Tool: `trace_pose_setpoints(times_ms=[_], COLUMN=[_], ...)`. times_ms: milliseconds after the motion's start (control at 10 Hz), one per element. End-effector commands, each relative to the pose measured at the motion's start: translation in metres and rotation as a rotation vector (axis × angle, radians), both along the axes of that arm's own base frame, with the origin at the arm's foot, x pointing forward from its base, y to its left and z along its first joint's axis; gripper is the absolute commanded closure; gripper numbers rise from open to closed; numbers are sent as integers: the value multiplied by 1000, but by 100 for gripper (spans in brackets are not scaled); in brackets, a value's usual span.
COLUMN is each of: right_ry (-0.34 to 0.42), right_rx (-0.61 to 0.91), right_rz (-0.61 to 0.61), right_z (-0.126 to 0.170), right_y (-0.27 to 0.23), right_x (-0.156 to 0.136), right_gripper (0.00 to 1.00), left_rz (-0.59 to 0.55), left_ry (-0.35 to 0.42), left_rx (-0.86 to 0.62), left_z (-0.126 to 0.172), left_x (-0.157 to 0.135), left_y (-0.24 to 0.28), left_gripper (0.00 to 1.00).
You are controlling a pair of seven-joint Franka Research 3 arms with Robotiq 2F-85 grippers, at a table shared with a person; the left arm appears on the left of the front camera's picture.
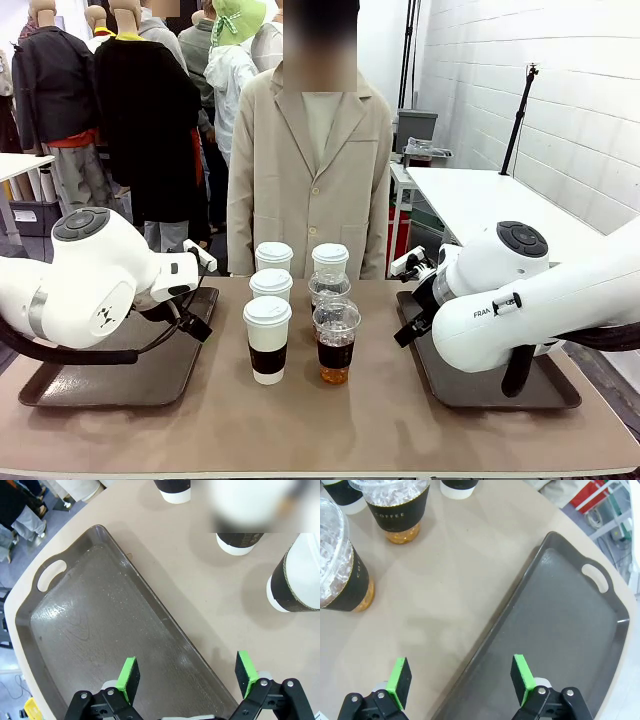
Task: Distribute the coffee onto the tray.
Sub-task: Pick up one iced Americano and place it on the right Handle tray.
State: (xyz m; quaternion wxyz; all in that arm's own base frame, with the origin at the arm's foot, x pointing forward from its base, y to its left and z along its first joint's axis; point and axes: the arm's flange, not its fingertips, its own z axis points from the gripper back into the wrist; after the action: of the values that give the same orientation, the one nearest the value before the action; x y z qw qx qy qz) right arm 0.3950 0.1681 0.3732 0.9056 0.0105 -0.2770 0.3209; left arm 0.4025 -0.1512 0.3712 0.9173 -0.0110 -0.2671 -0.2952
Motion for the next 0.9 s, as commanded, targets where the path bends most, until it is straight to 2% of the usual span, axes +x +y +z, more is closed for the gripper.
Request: trace_pose_setpoints(times_ms=[0, 200, 500, 800], right_ry=[-7, -50, -82, -109], right_rx=[8, 9, -4, 3], right_rz=[5, -12, 35, 59], right_z=[3, 31, 69, 90], right_y=[-1, -2, 4, 12], right_x=[1, -1, -7, -17], right_gripper=[0, 0, 0, 0], left_rz=[4, -12, -22, -43], left_ry=[-14, -45, -84, -117], left_rx=[2, -15, -16, -15], left_z=[7, 35, 80, 108], left_x=[0, -7, -21, -35], left_y=[0, -1, -1, 1], left_gripper=[0, 0, 0, 0])
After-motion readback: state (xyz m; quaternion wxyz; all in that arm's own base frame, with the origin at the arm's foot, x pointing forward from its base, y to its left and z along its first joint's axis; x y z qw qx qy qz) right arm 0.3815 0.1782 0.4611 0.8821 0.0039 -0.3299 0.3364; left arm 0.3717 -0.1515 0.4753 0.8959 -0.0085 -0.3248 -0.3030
